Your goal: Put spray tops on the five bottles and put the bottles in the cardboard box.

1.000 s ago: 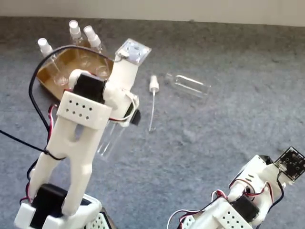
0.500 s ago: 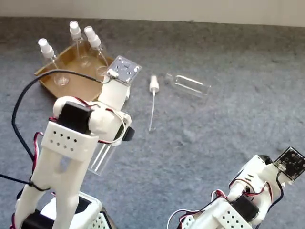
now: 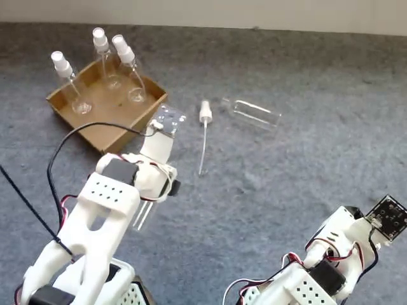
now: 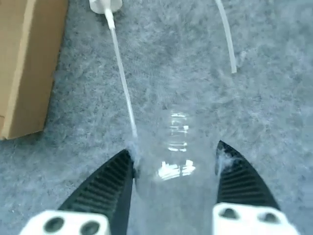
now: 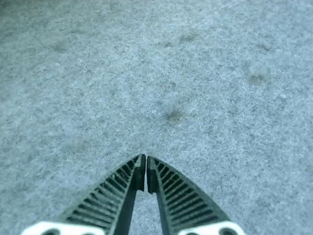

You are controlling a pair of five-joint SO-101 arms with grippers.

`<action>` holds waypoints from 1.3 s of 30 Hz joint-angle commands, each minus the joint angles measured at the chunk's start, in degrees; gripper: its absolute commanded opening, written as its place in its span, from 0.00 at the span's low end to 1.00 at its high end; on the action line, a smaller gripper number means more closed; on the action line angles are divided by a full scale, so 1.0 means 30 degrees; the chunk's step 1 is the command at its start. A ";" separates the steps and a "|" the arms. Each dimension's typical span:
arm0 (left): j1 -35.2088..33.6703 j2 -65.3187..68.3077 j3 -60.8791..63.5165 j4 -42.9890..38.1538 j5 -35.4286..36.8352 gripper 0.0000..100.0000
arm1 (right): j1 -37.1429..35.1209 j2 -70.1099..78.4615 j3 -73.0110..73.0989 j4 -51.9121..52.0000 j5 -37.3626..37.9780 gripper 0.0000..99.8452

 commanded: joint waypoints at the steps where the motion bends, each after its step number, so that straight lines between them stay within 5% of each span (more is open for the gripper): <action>1: -0.1392 -0.0513 0.1568 -0.3282 -0.1905 0.03 | 0.0015 -0.0132 0.2974 0.0103 0.0205 0.01; 13: -0.2007 -0.0484 0.2974 -0.4132 -0.2520 0.03 | 0.0044 -0.0132 0.3004 0.0103 0.0205 0.01; 20: -0.2418 0.1832 0.2681 -0.4630 -0.2432 0.16 | 0.0132 -0.0132 0.3004 0.0103 0.0205 0.01; 33: -0.3414 0.2125 0.2300 -0.5392 -0.2462 0.17 | -0.0015 -0.0132 0.3004 0.0103 0.0117 0.01; 39: -0.3414 0.2037 0.2388 -0.5363 -0.2520 0.30 | -0.0015 -0.0132 0.3004 0.0103 0.0117 0.01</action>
